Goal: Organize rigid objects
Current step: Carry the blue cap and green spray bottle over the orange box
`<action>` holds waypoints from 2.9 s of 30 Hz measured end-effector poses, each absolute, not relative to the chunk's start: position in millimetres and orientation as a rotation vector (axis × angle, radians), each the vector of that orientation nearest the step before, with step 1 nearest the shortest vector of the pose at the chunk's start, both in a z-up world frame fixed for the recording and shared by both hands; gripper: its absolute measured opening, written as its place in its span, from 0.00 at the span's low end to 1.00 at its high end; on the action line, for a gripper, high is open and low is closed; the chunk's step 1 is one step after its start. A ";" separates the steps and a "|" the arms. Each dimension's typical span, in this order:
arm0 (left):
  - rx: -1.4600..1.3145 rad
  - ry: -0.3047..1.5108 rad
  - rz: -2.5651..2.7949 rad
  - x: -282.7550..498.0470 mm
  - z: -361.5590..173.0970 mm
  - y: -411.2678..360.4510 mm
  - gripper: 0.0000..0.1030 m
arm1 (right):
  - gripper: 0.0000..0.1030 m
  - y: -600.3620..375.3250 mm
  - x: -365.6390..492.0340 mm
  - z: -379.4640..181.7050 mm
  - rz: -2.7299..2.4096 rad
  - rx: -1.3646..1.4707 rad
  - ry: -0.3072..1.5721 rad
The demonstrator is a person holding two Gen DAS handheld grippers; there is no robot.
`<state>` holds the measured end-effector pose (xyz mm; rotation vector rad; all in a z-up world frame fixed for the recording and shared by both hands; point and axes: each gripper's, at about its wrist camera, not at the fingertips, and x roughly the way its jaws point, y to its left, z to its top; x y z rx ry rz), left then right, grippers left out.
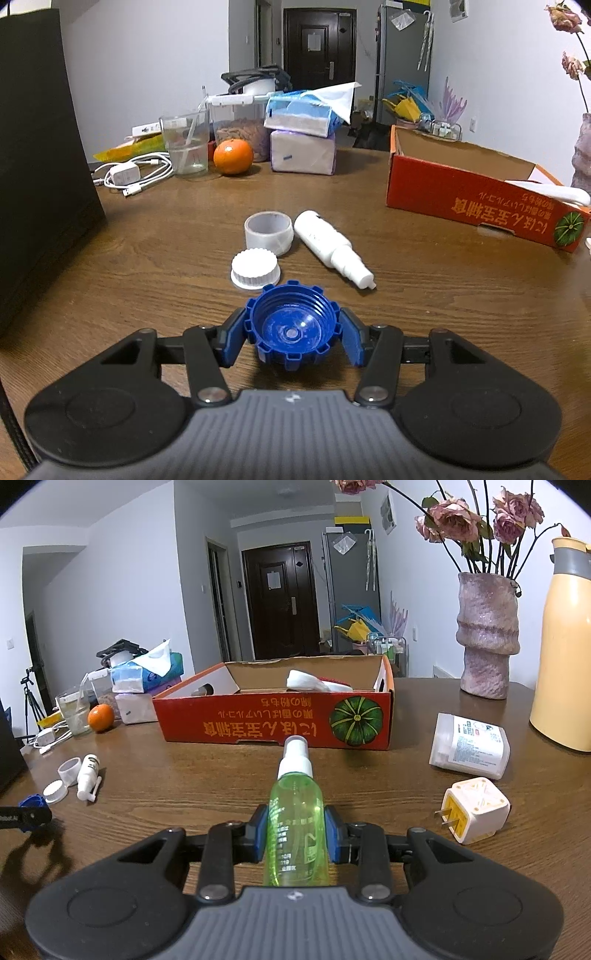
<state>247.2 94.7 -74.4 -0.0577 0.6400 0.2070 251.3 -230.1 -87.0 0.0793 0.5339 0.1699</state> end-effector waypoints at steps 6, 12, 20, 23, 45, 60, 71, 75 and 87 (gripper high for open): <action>-0.048 0.611 0.172 243.8 -64.8 81.3 0.53 | 0.29 -230.5 248.6 -83.3 0.173 0.081 0.520; -0.040 0.582 0.140 244.2 -53.1 66.3 0.53 | 0.29 -231.6 246.0 -77.7 0.180 0.083 0.501; -0.027 0.535 0.096 250.8 -34.7 46.5 0.53 | 0.29 -234.1 246.3 -69.5 0.176 0.080 0.480; -0.031 0.522 0.078 255.1 -28.8 39.5 0.53 | 0.29 -234.4 246.9 -66.7 0.179 0.079 0.480; -0.081 0.439 0.018 294.5 3.6 -1.8 0.53 | 0.29 -229.3 271.4 -35.6 0.182 0.109 0.421; -0.111 0.428 0.028 330.4 8.8 -9.4 0.53 | 0.29 -221.1 305.9 -22.7 0.182 0.145 0.394; -0.131 0.435 0.039 363.6 5.4 -6.7 0.53 | 0.29 -216.6 337.8 -25.2 0.187 0.157 0.404; -0.131 0.434 0.042 375.1 4.7 -7.5 0.53 | 0.29 -215.9 349.3 -24.6 0.187 0.162 0.402; -0.136 0.425 0.043 418.0 4.8 -18.0 0.53 | 0.29 -213.4 391.0 -21.8 0.161 0.177 0.386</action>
